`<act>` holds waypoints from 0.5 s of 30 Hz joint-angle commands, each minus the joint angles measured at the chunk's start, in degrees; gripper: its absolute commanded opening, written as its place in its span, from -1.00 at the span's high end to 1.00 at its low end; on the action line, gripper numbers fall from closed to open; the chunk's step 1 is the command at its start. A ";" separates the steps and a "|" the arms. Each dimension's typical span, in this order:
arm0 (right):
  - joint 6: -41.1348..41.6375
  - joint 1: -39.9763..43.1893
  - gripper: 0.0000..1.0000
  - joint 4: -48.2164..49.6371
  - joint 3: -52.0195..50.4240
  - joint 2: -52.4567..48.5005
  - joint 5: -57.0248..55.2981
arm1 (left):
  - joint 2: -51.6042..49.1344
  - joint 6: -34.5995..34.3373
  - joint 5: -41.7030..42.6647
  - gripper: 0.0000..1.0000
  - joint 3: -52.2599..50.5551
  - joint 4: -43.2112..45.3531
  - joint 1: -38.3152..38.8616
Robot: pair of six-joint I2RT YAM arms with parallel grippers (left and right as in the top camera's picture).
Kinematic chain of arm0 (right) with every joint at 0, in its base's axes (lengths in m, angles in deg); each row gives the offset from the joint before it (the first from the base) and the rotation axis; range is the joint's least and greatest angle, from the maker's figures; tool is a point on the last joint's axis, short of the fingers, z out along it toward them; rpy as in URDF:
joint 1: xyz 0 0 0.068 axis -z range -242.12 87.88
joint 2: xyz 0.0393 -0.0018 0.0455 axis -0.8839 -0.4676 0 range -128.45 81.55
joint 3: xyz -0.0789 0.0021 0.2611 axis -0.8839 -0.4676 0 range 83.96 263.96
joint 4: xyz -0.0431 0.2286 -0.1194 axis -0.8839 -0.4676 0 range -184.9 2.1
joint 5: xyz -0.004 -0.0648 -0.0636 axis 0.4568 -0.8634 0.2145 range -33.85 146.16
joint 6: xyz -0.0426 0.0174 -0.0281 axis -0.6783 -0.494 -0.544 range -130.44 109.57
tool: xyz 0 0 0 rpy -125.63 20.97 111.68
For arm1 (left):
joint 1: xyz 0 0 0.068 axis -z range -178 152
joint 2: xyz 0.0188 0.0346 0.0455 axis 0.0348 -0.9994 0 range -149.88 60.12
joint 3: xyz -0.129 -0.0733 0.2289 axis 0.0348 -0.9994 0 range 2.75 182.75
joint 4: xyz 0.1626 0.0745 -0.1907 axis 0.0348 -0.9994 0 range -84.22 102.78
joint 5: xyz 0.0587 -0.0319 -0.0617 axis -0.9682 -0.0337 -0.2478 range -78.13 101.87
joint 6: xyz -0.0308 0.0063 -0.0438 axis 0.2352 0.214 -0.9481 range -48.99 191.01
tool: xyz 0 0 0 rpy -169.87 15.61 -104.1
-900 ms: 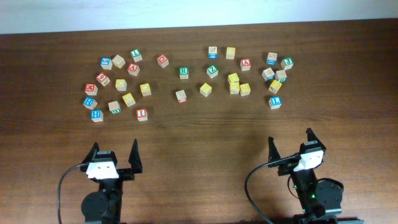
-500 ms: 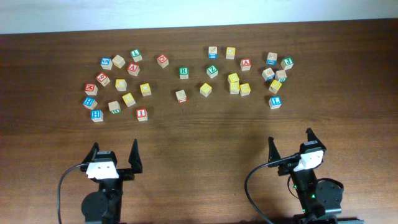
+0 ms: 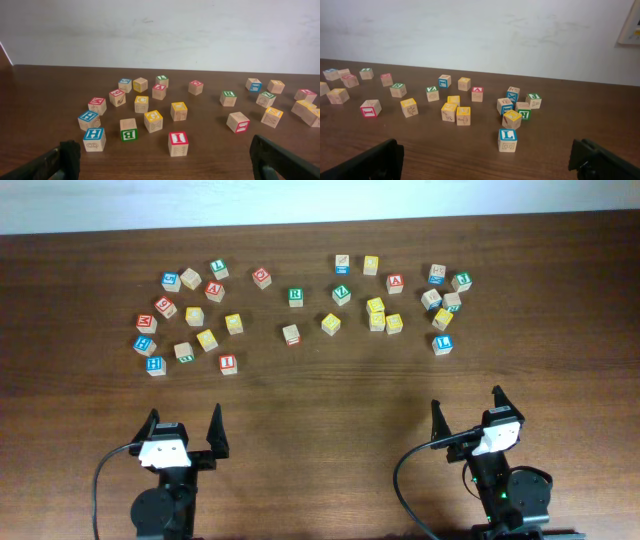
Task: Spell out ICRA
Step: 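Move the left gripper forward toward the red-lettered I block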
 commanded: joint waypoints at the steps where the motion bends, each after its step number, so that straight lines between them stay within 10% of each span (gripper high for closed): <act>1: -0.17 -0.33 -0.97 -0.44 -0.28 0.37 -0.50 | 0.26 -0.15 -0.57 -0.98 -0.20 -0.26 -0.39; 11: -0.20 -0.33 -0.97 -0.44 -0.28 0.39 -0.50 | 0.26 -2.08 1.79 -0.98 -0.13 -0.26 -0.37; 15: -0.20 -0.33 -0.97 -0.44 -0.28 0.39 -0.50 | 0.26 -29.09 50.99 -0.98 -0.09 1.01 -0.28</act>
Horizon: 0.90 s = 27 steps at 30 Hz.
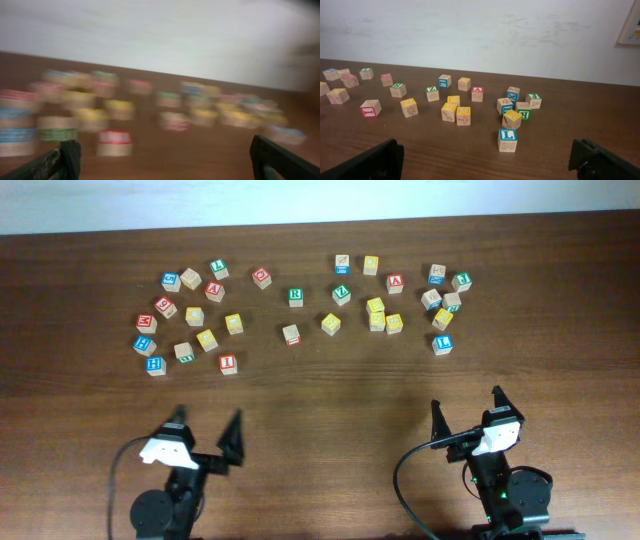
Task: Spell out ICRA
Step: 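Move the left gripper forward toward the red-lettered I block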
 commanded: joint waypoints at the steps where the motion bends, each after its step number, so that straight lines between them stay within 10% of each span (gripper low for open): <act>1: -0.20 -0.33 -0.97 -0.44 -0.28 0.39 -0.48 | 0.28 -17.29 35.04 -0.98 -0.09 -0.22 -0.04; 9: -0.20 -0.33 -0.97 -0.44 -0.28 0.39 -0.48 | 0.28 -27.85 35.39 -0.98 3.34 27.32 -0.09; 16: -0.20 -0.33 -0.97 -0.44 -0.28 0.39 -0.48 | -14.88 -3.93 32.72 -0.98 37.44 -1.73 -1.77; 21: -0.20 -0.33 -0.97 -0.44 -0.28 0.37 -0.48 | -35.10 1.49 4.24 -0.98 65.61 -45.48 -2.43; 27: -0.20 -0.33 -0.97 -0.44 -0.28 0.37 -0.48 | -44.04 1.92 8.76 -0.98 69.40 -53.18 -2.43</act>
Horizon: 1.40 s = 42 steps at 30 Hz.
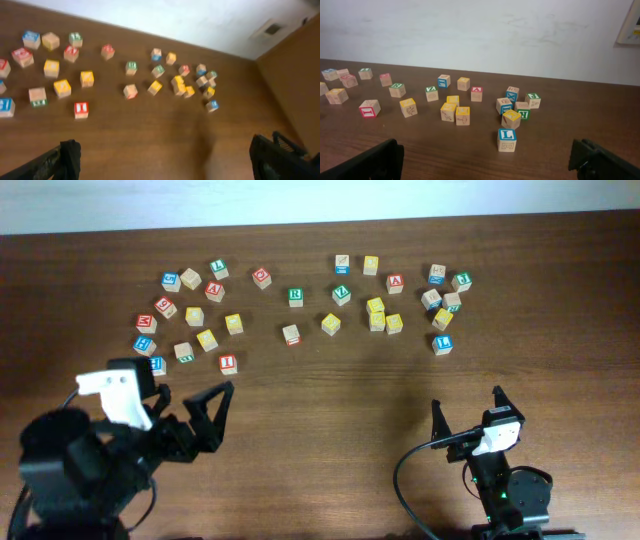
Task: Spell out ICRA
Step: 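Move the left gripper forward toward the red-lettered I block, then lower the left gripper and grasp the red I block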
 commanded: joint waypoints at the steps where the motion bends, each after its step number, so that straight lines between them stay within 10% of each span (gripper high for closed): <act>1: -0.20 -0.33 -0.97 -0.42 -0.31 0.37 -0.26 | -3.58 1.75 0.59 -0.98 2.78 -0.94 -0.17; 6: -0.20 -0.33 -0.97 -0.42 -0.31 0.39 -0.26 | -26.40 4.31 -22.36 -0.98 17.70 -22.56 -0.17; 13: -0.20 -0.33 -0.97 -0.42 -0.31 0.39 -0.26 | -53.88 5.75 -16.96 -0.98 19.50 -27.98 -0.13; 42: -0.20 -0.33 -0.97 -0.42 -0.31 0.39 -0.26 | -62.45 -3.10 -24.90 -0.67 2.71 13.64 8.24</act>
